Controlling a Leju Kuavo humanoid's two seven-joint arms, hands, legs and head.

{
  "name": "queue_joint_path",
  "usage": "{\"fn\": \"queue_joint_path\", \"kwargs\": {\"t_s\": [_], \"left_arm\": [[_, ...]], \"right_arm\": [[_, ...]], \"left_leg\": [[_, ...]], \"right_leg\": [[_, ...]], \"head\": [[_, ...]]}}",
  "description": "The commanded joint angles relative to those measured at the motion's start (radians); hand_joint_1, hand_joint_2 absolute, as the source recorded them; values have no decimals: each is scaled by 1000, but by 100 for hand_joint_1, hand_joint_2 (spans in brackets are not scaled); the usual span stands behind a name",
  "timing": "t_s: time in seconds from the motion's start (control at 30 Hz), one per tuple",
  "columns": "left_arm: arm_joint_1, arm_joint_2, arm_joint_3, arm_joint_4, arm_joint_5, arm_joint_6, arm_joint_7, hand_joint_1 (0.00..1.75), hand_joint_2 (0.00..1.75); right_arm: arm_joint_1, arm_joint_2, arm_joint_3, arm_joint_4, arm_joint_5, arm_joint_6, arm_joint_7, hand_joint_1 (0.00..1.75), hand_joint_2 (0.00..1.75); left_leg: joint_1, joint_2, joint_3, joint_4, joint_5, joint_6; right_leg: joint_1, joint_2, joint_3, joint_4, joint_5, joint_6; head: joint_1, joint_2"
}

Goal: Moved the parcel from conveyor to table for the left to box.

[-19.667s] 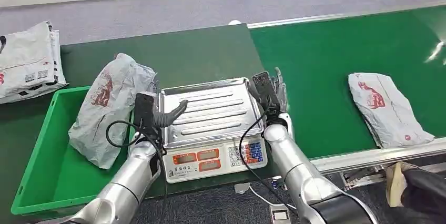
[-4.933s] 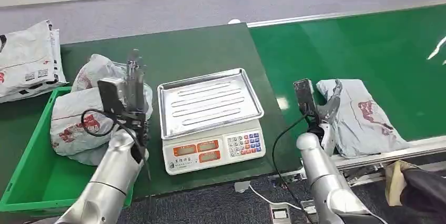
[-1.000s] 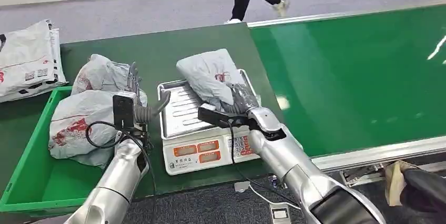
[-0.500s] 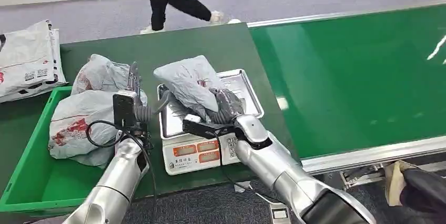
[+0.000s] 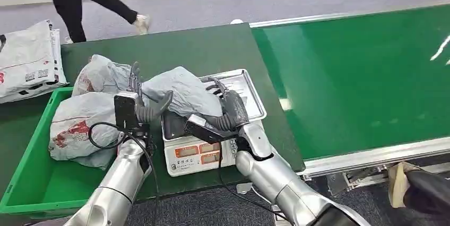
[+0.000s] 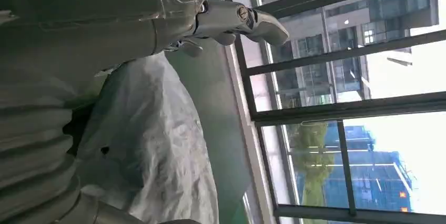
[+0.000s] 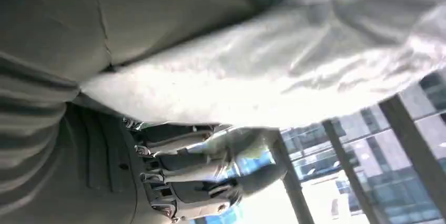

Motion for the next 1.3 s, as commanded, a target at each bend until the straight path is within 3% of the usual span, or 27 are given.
{"fn": "queue_joint_path", "kwargs": {"t_s": [0.03,0.27,0.37,0.43,0.57,0.63,0.83,1.0,1.17,1.23,1.3], "left_arm": [[-47,6,14,46,13,26,-7,0,175],[-46,6,14,44,16,31,-8,0,175],[-46,5,17,25,21,77,-22,0,175],[-49,4,2,12,5,116,-31,0,175],[-55,-11,-44,-20,-10,164,-41,0,175],[-61,-8,-109,-18,-47,156,-19,0,175],[-90,3,-308,89,-233,41,53,0,175],[-100,-41,-410,173,-380,51,124,0,175],[-108,-69,-463,246,-476,132,193,0,175],[-129,-74,-499,286,-522,85,258,0,175],[-159,-81,-609,344,-649,-7,401,0,175]], "right_arm": [[15,-51,-107,-58,-78,-58,-10,0,175],[18,-49,-111,-63,-82,-67,-8,0,175],[31,-78,-173,-104,-147,-95,4,0,175],[46,-96,-225,-145,-243,-97,-38,0,175],[94,-84,-380,-220,-565,-109,-219,0,175],[92,-53,-465,-196,-786,-7,-288,0,175],[-27,-26,-616,49,-1090,203,-327,0,175],[-101,-31,-663,187,-1160,292,-323,0,175],[-59,-25,-659,167,-1174,310,-330,0,175],[-44,-22,-652,143,-1173,314,-328,0,175],[-28,-16,-639,104,-1167,316,-324,0,175]], "left_leg": [[2,-4,4,-1,-1,0],[1,-1,5,-1,-2,0],[0,-2,1,0,0,0],[1,-5,2,0,-1,0],[1,-6,2,1,-1,1],[0,-4,0,1,0,0],[0,-4,1,1,0,1],[0,-3,3,0,-1,1],[0,-3,4,-1,-2,1],[0,-2,5,0,-2,1],[1,-1,7,-1,-3,1]], "right_leg": [[2,-2,6,-2,-2,-1],[1,0,5,-2,-1,-1],[0,-1,2,0,-1,0],[1,-3,4,-1,-2,0],[1,-5,5,-1,-2,0],[0,-4,1,0,-1,0],[-1,-3,3,-1,0,0],[0,-2,5,-2,0,0],[0,-2,6,-3,-1,0],[0,0,6,-2,-1,0],[1,1,9,-3,-2,-1]], "head": [[0,0],[0,0],[0,0],[0,0],[0,0],[0,0],[0,0],[0,0],[0,0],[0,0],[0,0]]}}
